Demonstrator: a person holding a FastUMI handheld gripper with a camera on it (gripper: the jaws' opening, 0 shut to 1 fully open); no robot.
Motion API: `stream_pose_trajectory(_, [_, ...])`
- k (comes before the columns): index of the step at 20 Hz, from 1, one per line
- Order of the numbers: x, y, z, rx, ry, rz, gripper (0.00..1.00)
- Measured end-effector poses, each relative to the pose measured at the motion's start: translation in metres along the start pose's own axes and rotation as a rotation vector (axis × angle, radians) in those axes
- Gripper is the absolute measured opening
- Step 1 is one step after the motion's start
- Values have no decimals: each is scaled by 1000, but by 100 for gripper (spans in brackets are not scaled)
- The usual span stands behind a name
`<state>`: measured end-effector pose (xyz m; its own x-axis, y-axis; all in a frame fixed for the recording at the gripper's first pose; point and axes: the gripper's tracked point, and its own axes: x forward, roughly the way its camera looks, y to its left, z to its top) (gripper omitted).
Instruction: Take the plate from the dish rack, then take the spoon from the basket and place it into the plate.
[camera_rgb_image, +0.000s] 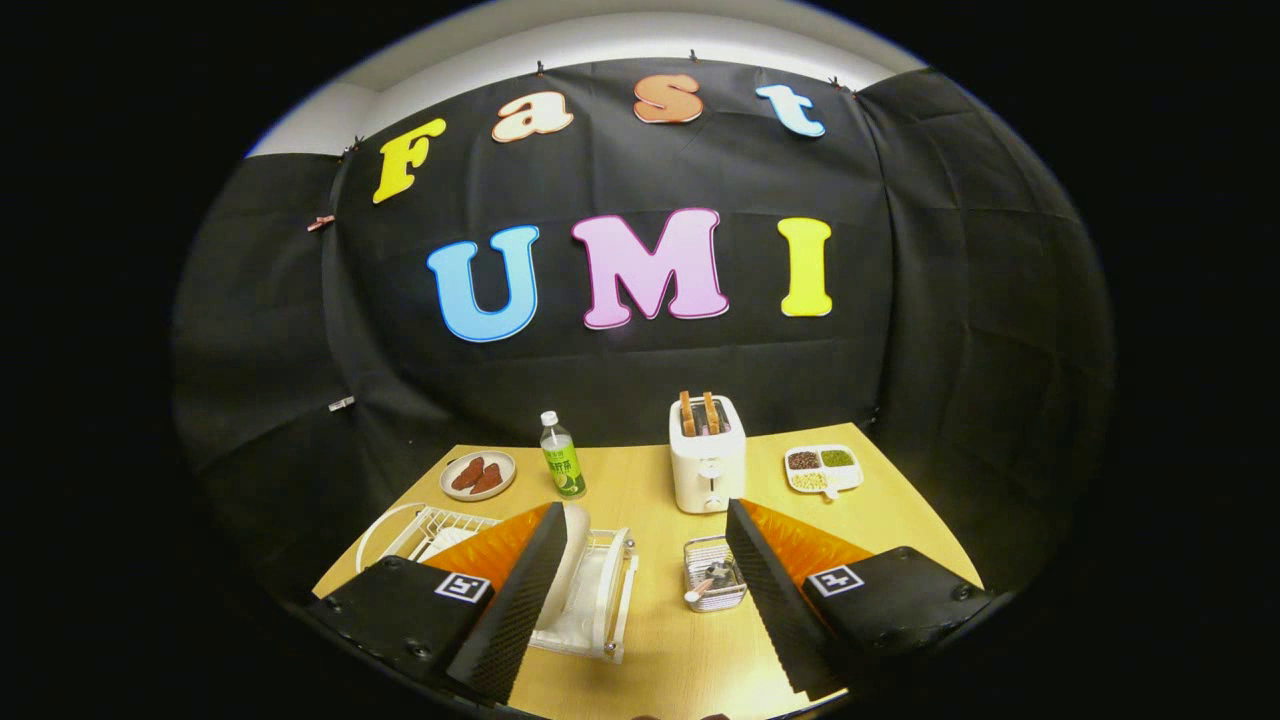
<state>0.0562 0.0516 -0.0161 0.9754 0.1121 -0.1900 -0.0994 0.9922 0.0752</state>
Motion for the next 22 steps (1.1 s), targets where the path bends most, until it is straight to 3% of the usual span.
stream_pose_trajectory(8, [68,44,-43,26,247,34,99])
stream_pose_trajectory(15, [112,65,-117,42,481,1,97])
stream_pose_trajectory(17, [119,69,-128,31,506,-1,92])
stream_pose_trajectory(20, [122,76,-142,92,555,-23,64])
stream_pose_trajectory(22, [121,85,-144,118,573,-28,52])
